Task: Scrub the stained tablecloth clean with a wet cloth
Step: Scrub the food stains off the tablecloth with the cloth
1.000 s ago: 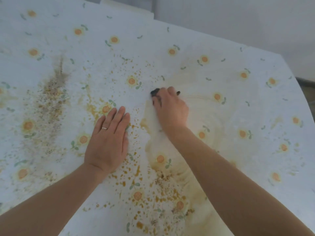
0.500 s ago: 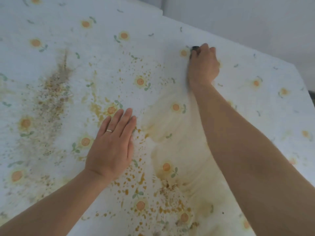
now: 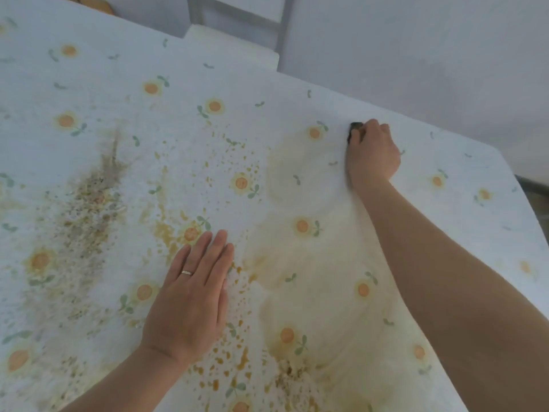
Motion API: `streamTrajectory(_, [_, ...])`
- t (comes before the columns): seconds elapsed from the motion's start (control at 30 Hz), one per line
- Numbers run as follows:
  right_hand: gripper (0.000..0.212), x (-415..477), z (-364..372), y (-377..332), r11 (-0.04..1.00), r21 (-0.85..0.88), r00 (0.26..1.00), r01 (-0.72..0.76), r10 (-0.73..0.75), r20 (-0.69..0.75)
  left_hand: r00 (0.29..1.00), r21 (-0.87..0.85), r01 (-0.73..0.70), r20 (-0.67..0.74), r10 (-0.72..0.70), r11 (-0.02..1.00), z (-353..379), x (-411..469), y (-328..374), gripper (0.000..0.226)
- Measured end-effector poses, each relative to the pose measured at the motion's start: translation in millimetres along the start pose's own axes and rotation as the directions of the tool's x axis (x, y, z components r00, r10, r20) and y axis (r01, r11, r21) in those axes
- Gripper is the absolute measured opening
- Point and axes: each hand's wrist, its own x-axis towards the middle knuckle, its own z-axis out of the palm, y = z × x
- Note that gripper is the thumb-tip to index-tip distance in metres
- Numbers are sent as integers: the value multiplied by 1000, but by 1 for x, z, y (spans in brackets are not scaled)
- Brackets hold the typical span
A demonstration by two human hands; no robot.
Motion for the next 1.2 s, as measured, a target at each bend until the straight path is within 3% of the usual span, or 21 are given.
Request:
streamTrajectory(0.07, [29,34,11,-30,998,49,999,-46,46,10,1000,4,-4,-2,4,1000,0,0,0,59])
streamTrajectory(0.13, [29,42,20,-64,997,83,1000,4,-6,27,1000,10,-4,-8,5,1000,0,1,-1,59])
streamTrajectory(0.3, [25,-40,20,-74,914,119,911,387,-399,101,1000,14,-7,-1,7,1000,0,3,-1,60])
streamTrajectory(0.37, [24,-71,8,-43,891,138,891,432,-446,88,1000,20,-7,12,7,1000,-1,2,-1,60])
streamTrajectory(0.5, [30,-31,2,-8,963,29,961,268,-269,61,1000,26,-8,24,7,1000,-2,1,-1,61])
streamTrajectory(0.63, [30,49,16,-47,999,31,999,35,-36,27,1000,27,-12,20,12,1000,-2,2,0,61])
streamTrajectory(0.73, [28,49,29,-100,990,82,991,114,-119,59,1000,21,-5,23,5,1000,-1,2,-1,60])
streamTrajectory(0.8, [28,17,31,-129,947,97,942,306,-316,115,1000,20,1,17,-1,1000,-1,2,0,60])
streamTrajectory(0.9, [28,-49,22,-121,826,151,799,543,-564,209,1000,10,-3,20,2,1000,-2,2,0,60])
streamTrajectory(0.97, [27,-93,6,-84,749,196,713,633,-663,228,1000,21,2,23,-3,1000,-2,2,-1,60])
streamTrajectory(1.03, [27,-105,-6,-38,719,217,680,660,-695,234,999,16,6,32,-6,1000,-2,2,-1,60])
streamTrajectory(1.1, [30,-68,-8,-14,788,111,752,606,-612,245,1000,20,6,25,-6,1000,0,3,-2,60])
streamTrajectory(1.2, [30,9,-1,-9,936,-37,932,349,-343,120,1000,6,9,11,-9,1000,0,1,0,59])
